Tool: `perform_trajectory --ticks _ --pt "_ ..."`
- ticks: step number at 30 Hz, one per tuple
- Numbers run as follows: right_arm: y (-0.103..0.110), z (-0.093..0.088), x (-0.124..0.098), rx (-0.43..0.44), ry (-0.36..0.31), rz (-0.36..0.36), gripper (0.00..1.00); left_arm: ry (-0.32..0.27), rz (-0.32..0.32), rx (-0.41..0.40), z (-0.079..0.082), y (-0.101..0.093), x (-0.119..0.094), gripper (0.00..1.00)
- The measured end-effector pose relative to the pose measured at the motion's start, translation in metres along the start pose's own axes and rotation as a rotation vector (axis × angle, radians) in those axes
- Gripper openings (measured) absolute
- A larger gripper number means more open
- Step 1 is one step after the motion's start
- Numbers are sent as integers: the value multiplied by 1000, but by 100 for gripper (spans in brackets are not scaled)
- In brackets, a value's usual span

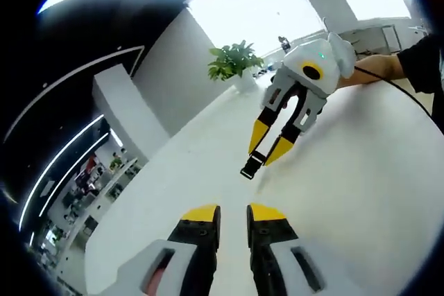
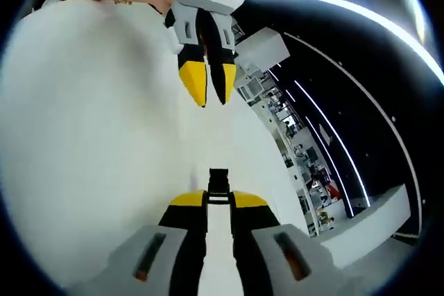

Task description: Snap the two parts of the plastic buckle together until the buckle closes and remains connected.

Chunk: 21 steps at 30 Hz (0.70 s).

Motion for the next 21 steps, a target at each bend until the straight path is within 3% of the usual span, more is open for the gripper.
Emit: perform_trajectory --ticks 21 --pt "2 -9 3 -18 60 1 12 28 11 23 -3 0 0 15"
Point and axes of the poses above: the point that each gripper's makers call its tool centre point, and the gripper's own axes: x roughly forward along the fingers, y roughly to its left, z roughly out of its top, the point moved 9 cm from there along -x, roughly backward along the fingers, and after that the axes turned 4 degrees about -y, right-handed, at the moved point
